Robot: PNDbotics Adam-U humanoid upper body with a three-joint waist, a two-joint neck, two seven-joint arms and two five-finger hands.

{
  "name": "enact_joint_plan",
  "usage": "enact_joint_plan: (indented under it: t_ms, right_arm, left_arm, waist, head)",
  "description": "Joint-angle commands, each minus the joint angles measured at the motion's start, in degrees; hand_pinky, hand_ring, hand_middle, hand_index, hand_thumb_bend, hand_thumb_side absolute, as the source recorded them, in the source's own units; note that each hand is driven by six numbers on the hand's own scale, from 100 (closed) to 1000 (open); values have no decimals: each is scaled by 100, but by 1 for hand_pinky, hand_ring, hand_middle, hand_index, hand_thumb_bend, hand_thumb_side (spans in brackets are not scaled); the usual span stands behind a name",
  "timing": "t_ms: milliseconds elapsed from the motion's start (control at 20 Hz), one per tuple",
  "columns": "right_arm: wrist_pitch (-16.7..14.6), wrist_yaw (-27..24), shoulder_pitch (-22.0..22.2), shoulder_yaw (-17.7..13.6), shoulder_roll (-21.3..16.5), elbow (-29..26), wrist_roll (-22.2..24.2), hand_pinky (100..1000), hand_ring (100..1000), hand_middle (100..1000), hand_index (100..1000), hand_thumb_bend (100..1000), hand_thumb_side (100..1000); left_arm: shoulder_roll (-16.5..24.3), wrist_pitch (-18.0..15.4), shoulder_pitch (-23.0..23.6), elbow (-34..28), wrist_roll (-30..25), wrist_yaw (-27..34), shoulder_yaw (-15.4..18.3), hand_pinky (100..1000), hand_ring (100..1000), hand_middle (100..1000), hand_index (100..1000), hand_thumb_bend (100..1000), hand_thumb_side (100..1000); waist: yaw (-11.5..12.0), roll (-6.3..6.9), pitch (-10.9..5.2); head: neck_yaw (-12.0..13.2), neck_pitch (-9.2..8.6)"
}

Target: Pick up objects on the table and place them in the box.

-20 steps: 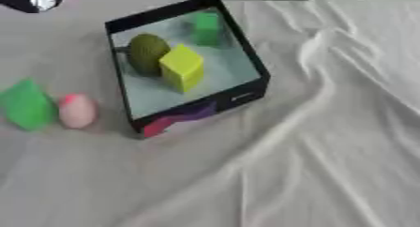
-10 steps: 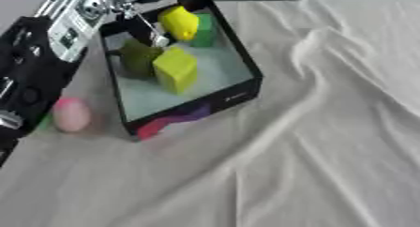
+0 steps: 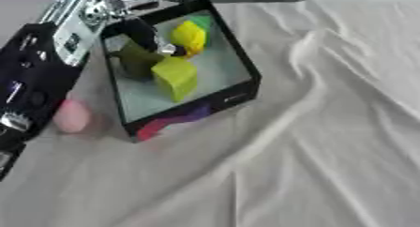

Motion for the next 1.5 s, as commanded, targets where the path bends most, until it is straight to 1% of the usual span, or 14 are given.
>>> enact_joint_plan:
  t_ms: [50, 150, 300, 350, 400, 450, 500, 600, 750, 900, 1100, 1150, 1200, 1500]
  right_arm:
    - [-37, -30, 9, -90, -197, -70, -37, 872, 750, 770, 867, 100, 585]
    - [-55, -50, 67, -130, -221, -68, -68, 872, 750, 770, 867, 100, 585]
    - [-67, -72, 145, -188, -253, -56, -121, 872, 750, 770, 867, 100, 583]
    - [-75, -71, 192, -205, -287, -54, -138, 872, 751, 770, 867, 100, 581]
    - [-84, -66, 236, -217, -320, -51, -154, 872, 751, 770, 867, 100, 581]
    - [-92, -60, 272, -225, -346, -46, -168, 872, 751, 770, 867, 100, 574]
    - [-100, -56, 300, -230, -362, -44, -177, 872, 751, 770, 867, 100, 580]
    - [-116, -50, 346, -243, -388, -45, -195, 872, 751, 772, 867, 100, 579]
    - [-126, -45, 385, -256, -412, -40, -216, 872, 751, 774, 866, 100, 574]
    - [-135, -43, 394, -260, -424, -38, -226, 872, 751, 775, 866, 100, 577]
    - [-143, -30, 409, -258, -430, -38, -235, 872, 751, 775, 866, 100, 576]
    - [-143, -22, 420, -260, -434, -35, -241, 872, 751, 775, 866, 100, 576]
    - [-143, -15, 433, -263, -438, -30, -249, 872, 751, 775, 866, 100, 577]
    - [-124, 14, 464, -250, -440, -8, -245, 872, 751, 776, 865, 100, 580]
  left_arm:
    - [428, 218, 13, -420, 71, 726, 292, 888, 923, 823, 941, 352, 771]
    - [729, 404, 184, -785, 87, 1396, 426, 891, 924, 822, 939, 248, 719]
    - [1229, 644, 531, -1304, -65, 2230, 587, 893, 927, 829, 941, 214, 673]
    - [1431, 672, 696, -1484, -142, 2441, 646, 896, 933, 838, 941, 188, 638]
    - [1623, 683, 871, -1663, -220, 2656, 709, 898, 936, 843, 939, 184, 635]
    - [1826, 683, 1055, -1837, -296, 2853, 771, 901, 940, 852, 938, 195, 595]
    - [2019, 680, 1230, -2001, -359, 3005, 835, 903, 942, 859, 939, 207, 602]
    - [2389, 653, 1578, -2253, -449, 3179, 947, 909, 950, 872, 941, 229, 561]
    - [2867, 565, 2089, -2406, -562, 3236, 1049, 913, 953, 873, 930, 281, 505]
    - [3169, 420, 2532, -2506, -664, 3170, 1114, 910, 951, 867, 909, 333, 492]
    - [3408, 346, 3031, -2504, -861, 2917, 1126, 890, 950, 868, 934, 336, 551]
    - [3455, 357, 3135, -2486, -900, 2850, 1119, 899, 962, 875, 926, 376, 584]
    - [3492, 372, 3234, -2467, -928, 2763, 1107, 900, 963, 875, 923, 384, 592]
    - [3570, 612, 3547, -2403, -1041, 2125, 963, 926, 979, 886, 912, 531, 675]
  waist:
    - [57, -9, -279]
    - [112, -22, -318]
    - [177, -20, -373]
    - [215, -17, -398]
    - [245, -16, -418]
    - [270, -17, -435]
    - [289, -20, -447]
    - [325, -28, -464]
    - [376, -41, -479]
    - [400, -64, -478]
    - [407, -92, -475]
    - [409, -95, -475]
    - [412, -95, -478]
    - [421, -91, -498]
  head:
    - [-181, 101]
    - [-313, 186]
    - [-386, 226]
    - [-405, 241]
    - [-414, 256]
    - [-411, 267]
    - [-405, 275]
    - [-407, 299]
    - [-398, 327]
    - [-374, 319]
    - [-392, 311]
    - [-400, 312]
    - [-399, 316]
    - [-405, 286]
